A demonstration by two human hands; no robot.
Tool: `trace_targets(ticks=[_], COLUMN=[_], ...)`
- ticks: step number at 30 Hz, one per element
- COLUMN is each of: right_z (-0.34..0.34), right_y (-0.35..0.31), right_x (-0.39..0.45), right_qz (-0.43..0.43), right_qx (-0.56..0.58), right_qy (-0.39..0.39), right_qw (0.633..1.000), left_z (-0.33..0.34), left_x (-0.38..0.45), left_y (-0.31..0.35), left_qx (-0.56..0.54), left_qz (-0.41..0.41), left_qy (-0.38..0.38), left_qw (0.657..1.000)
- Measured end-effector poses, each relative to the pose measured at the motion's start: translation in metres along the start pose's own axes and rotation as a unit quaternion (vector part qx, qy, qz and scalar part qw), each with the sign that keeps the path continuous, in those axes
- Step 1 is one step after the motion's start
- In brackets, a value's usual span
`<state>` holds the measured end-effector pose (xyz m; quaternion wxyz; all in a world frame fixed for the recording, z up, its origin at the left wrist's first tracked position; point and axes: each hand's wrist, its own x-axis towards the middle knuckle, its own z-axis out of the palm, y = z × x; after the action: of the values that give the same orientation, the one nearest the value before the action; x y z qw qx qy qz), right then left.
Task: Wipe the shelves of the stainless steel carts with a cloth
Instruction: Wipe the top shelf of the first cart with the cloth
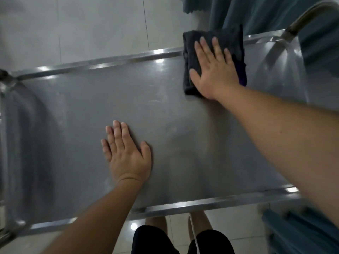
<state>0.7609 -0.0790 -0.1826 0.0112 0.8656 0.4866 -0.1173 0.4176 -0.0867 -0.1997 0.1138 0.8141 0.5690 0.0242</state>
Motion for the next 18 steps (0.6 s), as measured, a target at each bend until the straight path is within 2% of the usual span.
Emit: trace_targets(ticks=[3, 5, 10, 14, 18], right_z=[0.001, 0.008, 0.04, 0.068, 0.072], right_y=[-0.011, -0.013, -0.026, -0.035, -0.034], right_x=[0.004, -0.024, -0.166, -0.296, -0.318], right_qz=[0.015, 0.007, -0.036, -0.088, -0.097], right_qx=[0.01, 0.017, 0.019, -0.005, -0.006], right_qy=[0.003, 0.0, 0.01, -0.041, -0.069], right_qw=[1.0, 1.0, 0.999, 0.995, 0.993], left_z=[-0.002, -0.002, -0.003, -0.002, -0.001], left_x=[0.0, -0.002, -0.004, -0.005, -0.007], left_y=[-0.001, 0.0, 0.0, 0.0, -0.001], left_qx=[0.001, 0.004, 0.0, -0.008, -0.003], left_qz=[-0.002, -0.001, -0.001, -0.003, 0.002], left_qy=[-0.006, -0.012, -0.016, -0.007, -0.006], left_qw=[1.0, 1.0, 1.0, 1.0, 1.0])
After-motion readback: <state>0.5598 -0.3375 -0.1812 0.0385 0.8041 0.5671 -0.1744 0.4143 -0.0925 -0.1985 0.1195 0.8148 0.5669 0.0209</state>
